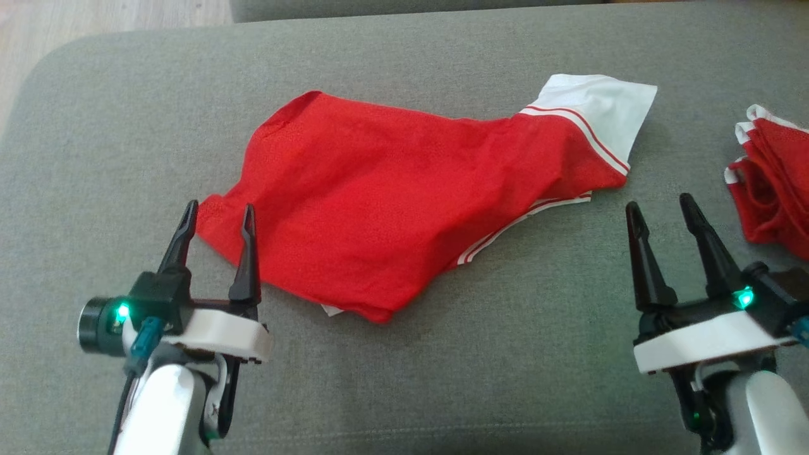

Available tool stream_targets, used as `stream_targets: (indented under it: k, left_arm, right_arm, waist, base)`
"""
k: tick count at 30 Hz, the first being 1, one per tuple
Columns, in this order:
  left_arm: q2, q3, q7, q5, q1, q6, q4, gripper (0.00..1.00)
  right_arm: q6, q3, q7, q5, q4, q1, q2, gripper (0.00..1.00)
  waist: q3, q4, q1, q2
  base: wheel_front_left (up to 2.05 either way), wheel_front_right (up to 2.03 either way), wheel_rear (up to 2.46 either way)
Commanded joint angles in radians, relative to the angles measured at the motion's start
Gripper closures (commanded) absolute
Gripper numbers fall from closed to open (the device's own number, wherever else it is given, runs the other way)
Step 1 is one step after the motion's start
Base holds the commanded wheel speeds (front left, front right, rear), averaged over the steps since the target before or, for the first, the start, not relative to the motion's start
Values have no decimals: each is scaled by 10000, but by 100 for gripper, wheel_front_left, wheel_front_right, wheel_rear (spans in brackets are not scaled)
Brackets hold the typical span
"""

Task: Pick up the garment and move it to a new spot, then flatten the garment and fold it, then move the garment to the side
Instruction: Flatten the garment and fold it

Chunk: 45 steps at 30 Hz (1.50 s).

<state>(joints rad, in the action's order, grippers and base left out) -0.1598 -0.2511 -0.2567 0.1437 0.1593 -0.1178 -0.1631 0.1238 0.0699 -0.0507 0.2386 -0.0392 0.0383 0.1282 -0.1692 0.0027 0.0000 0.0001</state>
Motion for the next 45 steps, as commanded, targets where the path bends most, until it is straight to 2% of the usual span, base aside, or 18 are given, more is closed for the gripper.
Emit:
stream_targets:
  k: [1, 15, 19, 23, 33, 38, 45]
  left_arm:
    - [-242, 376, -51, 61, 180, -88, 286, 0]
    - [-321, 149, 58, 33, 529, -69, 175, 0]
    - [-277, 11, 363, 38, 1342, 100, 26, 0]
    - [-288, -107, 1086, 126, 2726, 470, -477, 0]
    - [-737, -106, 3111, 675, 6536, 1815, -4222, 0]
    - [-1041, -138, 3686, 840, 7497, 2117, -5698, 0]
    - [-1496, -716, 4311, 896, 8511, 2422, -7534, 0]
  right_arm:
    - [69, 109, 118, -66, -580, 120, -20, 0]
    - [69, -39, 530, -161, -1221, -98, -146, 0]
    - [69, -6, 586, -143, -1331, -5, -132, 0]
    - [69, 116, 603, -94, -1421, 229, -123, 0]
    - [69, 453, 331, 112, -1182, 941, -103, 0]
    - [69, 576, 186, 187, -993, 1106, -132, 0]
    - [69, 753, -22, 324, -728, 1313, -167, 0]
  waist:
    - [21, -23, 0, -1]
    - [-170, -45, 0, -1]
    - [-495, -114, 0, -1]
    - [-1041, -315, 0, -1]
    - [-2292, -1032, 0, -1]
    - [-2484, -1283, 0, -1]
    - [-2716, -1612, 0, -1]
  base:
    - [0, 0, 0]
    - [0, 0, 0]
    - [0, 0, 0]
    - [0, 0, 0]
    - [0, 0, 0]
    - [0, 0, 0]
    - [0, 0, 0]
